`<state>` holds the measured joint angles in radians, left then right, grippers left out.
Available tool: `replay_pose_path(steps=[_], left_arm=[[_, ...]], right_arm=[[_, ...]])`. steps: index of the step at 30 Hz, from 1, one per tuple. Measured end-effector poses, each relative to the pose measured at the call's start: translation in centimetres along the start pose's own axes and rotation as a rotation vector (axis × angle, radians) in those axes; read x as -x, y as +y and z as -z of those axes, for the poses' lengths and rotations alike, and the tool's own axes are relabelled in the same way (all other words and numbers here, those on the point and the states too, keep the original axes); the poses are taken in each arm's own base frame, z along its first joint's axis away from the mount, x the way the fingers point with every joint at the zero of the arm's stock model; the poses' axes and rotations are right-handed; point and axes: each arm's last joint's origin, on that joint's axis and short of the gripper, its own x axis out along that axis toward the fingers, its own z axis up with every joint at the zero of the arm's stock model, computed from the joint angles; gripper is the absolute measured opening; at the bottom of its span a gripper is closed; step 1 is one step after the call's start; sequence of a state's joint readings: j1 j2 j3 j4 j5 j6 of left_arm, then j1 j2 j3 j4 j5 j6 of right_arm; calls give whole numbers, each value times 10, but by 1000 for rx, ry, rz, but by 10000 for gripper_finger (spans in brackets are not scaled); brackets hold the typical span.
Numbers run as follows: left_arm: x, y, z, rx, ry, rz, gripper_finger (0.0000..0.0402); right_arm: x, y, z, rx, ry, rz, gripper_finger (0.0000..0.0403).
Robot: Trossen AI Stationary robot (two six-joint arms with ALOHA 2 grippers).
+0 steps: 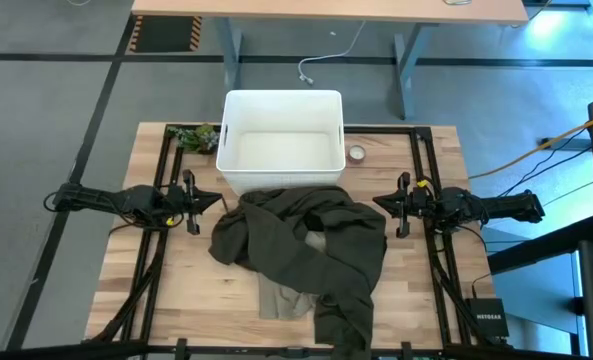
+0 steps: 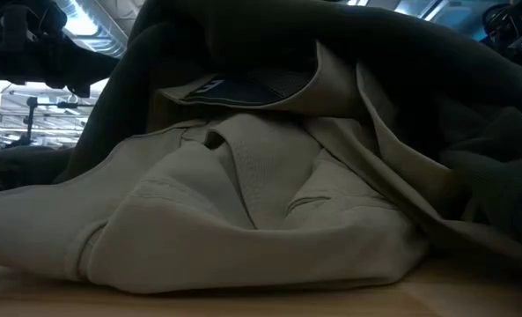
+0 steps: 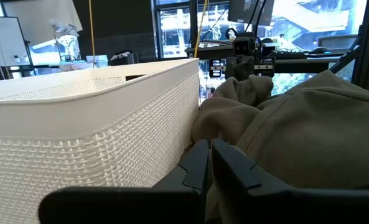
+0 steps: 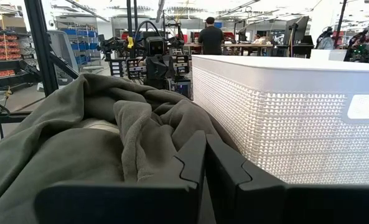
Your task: Sort clothes
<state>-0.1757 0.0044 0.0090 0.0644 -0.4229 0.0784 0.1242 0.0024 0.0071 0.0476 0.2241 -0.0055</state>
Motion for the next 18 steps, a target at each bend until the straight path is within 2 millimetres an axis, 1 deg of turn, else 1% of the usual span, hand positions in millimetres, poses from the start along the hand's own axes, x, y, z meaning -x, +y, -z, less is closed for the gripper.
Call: replay_pose_path(steps=[18], left_arm=[[0, 0, 0, 0, 0, 0, 15]], right_arm=[[0, 0, -2, -10, -19, 12, 26]])
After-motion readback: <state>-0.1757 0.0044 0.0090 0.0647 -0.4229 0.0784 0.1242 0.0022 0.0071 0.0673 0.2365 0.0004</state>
